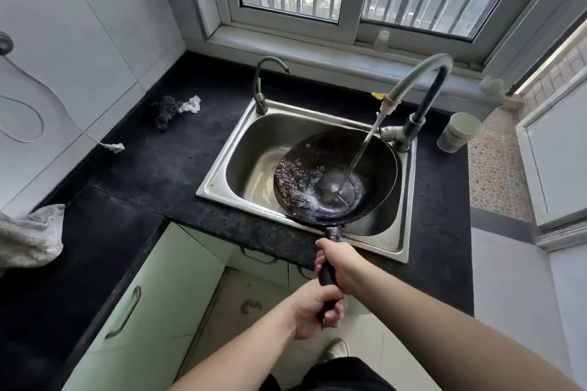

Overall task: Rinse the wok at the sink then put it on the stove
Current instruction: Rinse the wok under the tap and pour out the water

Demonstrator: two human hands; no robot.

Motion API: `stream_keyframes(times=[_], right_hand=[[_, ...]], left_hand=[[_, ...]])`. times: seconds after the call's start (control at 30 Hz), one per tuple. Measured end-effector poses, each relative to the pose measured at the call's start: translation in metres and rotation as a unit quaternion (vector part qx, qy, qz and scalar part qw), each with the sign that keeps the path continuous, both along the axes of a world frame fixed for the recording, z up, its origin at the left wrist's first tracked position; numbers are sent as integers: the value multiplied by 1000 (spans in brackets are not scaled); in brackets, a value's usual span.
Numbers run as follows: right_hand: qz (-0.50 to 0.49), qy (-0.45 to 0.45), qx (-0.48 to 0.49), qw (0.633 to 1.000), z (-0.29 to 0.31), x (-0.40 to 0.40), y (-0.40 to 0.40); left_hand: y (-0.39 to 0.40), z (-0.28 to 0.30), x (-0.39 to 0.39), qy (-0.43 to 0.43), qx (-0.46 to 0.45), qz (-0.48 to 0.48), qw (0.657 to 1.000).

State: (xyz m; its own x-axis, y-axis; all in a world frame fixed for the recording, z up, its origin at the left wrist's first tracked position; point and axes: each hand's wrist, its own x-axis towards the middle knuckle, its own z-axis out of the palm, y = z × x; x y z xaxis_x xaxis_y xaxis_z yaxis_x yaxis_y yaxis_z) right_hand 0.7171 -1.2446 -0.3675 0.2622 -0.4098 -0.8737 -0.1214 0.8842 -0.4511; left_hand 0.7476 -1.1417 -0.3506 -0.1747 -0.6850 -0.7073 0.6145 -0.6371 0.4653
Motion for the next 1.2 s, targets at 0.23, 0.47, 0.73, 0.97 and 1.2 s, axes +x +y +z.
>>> stream_keyframes(times=[0.23,0.47,0.73,0.97,1.2], right_hand=[[-3,-62,27,998,-14,-10,15],[-66,-163,103,979,-6,4,10],[-154,-225,194,942,18,26,-18],[-118,-143,157,970,45,47,-29],[-21,-9,47,999,44,52,-19]], left_hand=[[12,-8,-9,-145,-13,-68,987],[6,8,12,-243,9,-119,963],[-34,46,43,-169,60,-112,977],[-52,68,81,-9,84,-56,995],[-33,52,84,95,83,-3,992]])
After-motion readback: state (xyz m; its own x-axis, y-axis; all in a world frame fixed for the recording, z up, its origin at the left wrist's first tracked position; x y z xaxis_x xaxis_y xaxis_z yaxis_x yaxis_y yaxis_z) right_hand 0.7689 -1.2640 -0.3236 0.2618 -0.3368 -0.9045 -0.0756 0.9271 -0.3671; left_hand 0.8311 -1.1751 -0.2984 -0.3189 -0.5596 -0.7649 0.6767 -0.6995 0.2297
